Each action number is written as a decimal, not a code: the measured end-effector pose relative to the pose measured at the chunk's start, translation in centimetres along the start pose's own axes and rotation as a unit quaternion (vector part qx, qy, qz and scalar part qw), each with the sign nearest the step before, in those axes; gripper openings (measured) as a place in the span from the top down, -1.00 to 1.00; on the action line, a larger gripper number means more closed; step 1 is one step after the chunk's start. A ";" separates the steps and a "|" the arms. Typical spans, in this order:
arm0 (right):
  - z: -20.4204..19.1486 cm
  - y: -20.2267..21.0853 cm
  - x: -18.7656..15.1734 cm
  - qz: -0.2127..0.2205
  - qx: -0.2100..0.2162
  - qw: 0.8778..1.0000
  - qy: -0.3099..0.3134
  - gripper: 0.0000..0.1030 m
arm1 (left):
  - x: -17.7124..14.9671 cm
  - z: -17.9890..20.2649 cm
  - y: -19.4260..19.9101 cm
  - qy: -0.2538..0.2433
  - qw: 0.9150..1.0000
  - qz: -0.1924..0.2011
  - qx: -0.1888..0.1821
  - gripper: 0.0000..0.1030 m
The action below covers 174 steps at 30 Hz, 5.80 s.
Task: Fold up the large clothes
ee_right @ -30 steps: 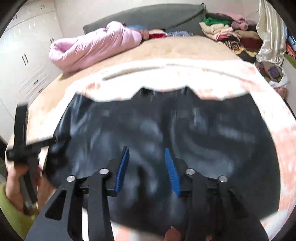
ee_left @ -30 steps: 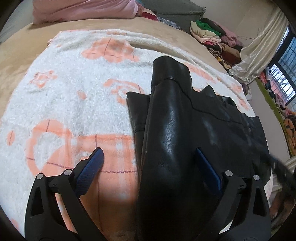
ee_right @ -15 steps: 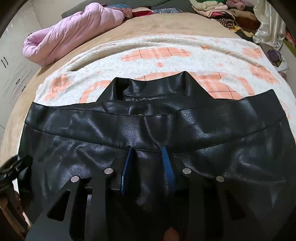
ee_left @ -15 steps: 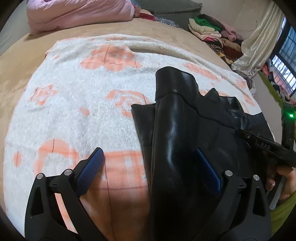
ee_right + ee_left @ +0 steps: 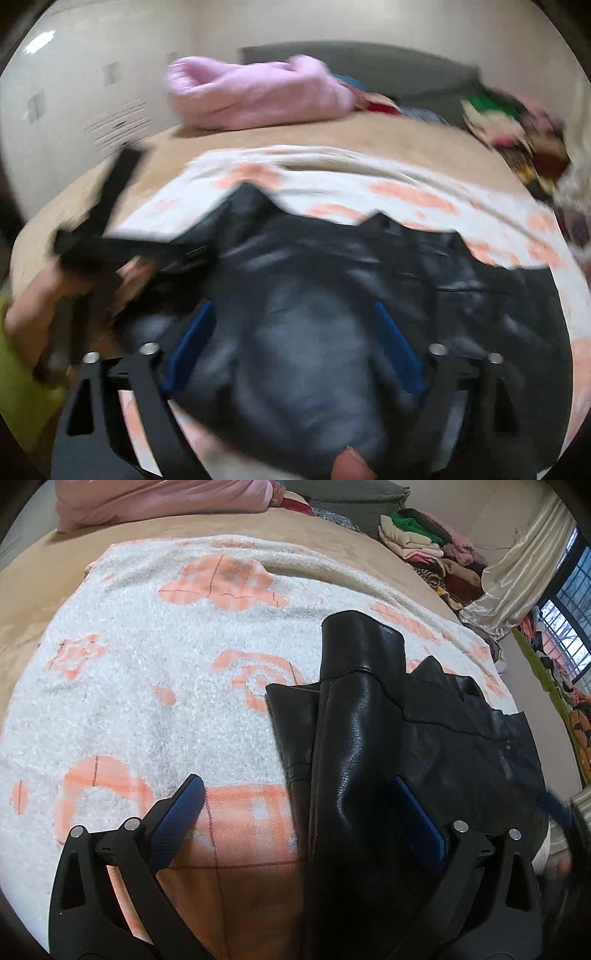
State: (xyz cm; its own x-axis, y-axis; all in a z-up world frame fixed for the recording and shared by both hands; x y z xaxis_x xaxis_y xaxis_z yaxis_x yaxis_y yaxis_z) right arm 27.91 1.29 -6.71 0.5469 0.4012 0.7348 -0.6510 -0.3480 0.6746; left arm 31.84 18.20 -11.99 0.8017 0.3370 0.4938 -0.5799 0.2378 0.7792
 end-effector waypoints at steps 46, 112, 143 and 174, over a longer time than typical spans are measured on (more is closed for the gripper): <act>-7.5 3.9 -1.1 0.095 -0.081 0.976 0.179 0.60 | -0.5 8.5 6.3 0.083 0.975 0.024 -0.205 0.46; 26.2 15.0 -4.1 0.098 0.039 0.962 -0.253 0.55 | -7.7 25.7 2.2 -0.044 0.990 -0.006 -0.132 -0.57; 26.7 10.8 -20.3 0.012 0.106 0.889 -0.445 0.18 | -12.6 29.8 -3.4 -0.123 0.986 -0.069 -0.090 -0.81; 29.7 5.1 -9.1 -0.044 -0.026 0.953 -0.299 0.63 | -11.7 28.5 -3.2 -0.177 0.983 -0.034 -0.029 -0.82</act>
State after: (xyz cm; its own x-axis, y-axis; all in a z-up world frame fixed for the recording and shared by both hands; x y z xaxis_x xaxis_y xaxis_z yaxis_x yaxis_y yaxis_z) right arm 35.21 -29.27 -7.85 0.7929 -0.1319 0.5949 -0.6051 -0.2861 0.7430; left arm 28.42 -12.49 -9.28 0.8327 -0.0174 0.5535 -0.5231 0.3030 0.7966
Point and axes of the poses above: each gripper's, at about its wrist camera, not at the fingertips, and y roughly against the way its jaws point, z to its right, x to its top, the point moved 10 cm from there along -y, roughly the way its jaws point, and after that the axes turned 6 degrees about y, right-handed, at the moved point
